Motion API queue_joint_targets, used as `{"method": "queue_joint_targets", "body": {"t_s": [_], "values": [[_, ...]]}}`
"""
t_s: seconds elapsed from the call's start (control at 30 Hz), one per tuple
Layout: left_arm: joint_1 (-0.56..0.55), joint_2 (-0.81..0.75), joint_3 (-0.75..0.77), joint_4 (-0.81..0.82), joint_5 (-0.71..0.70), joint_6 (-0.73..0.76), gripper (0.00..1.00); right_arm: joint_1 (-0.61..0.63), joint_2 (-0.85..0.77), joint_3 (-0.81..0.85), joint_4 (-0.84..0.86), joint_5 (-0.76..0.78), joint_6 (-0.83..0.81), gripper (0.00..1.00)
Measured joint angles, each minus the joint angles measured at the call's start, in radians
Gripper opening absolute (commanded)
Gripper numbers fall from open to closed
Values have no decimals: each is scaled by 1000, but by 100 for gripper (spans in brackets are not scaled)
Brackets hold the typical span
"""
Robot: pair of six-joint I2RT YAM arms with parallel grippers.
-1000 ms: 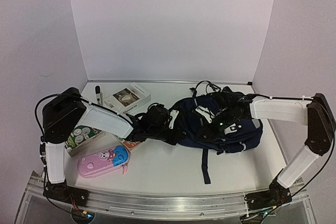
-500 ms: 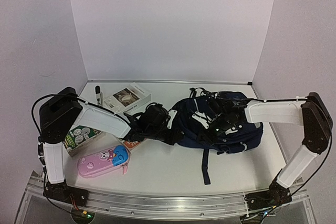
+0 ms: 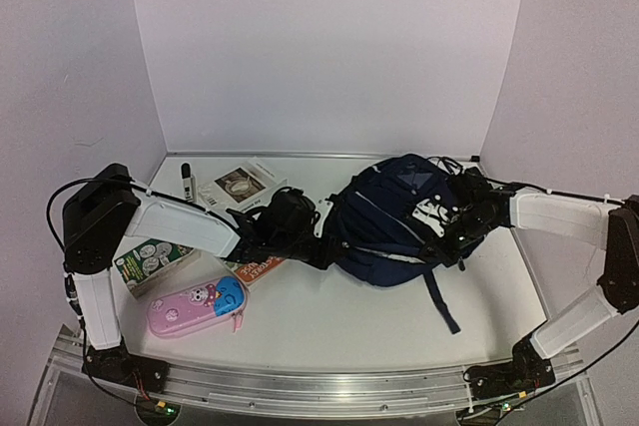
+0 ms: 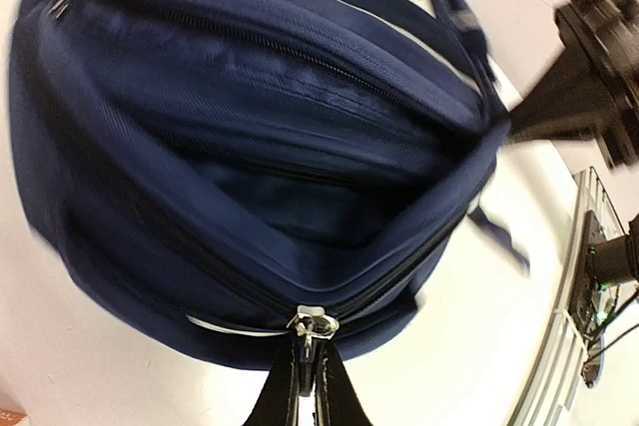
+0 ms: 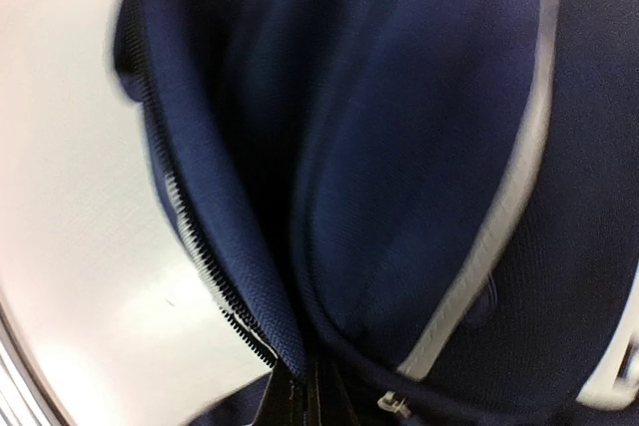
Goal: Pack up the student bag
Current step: Unzip the student bag at the center of the board.
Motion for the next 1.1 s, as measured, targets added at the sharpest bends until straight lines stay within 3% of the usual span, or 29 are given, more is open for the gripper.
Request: {"method": "queue_joint_targets", "body": {"t_s": [0.1, 0.2, 0.5, 0.77, 0.83, 0.9, 0.97, 1.07, 1.1], "values": [[5, 0, 0, -3, 33, 3, 0, -62, 6, 23, -40, 11, -42, 50], [12, 7, 3, -26, 59, 3, 0, -89, 6, 69, -103, 2, -41, 61], [17, 59, 47, -33, 141, 1, 0, 47, -24, 150, -112, -104, 52, 65], [14, 62, 48, -27, 177, -3, 0, 198, 111, 182, -14, -95, 80, 64], [14, 62, 48, -27, 181, -3, 0, 205, 154, 195, 5, -82, 80, 62], [14, 62, 48, -26, 184, -4, 0, 207, 187, 207, 21, -67, 79, 54], [14, 62, 48, -27, 185, -6, 0, 208, 212, 213, 42, -50, 77, 38], [14, 62, 48, -26, 183, -7, 0, 211, 224, 213, 55, -17, 79, 5], [13, 62, 48, -27, 180, -7, 0, 212, 224, 213, 58, -3, 71, 1]]}}
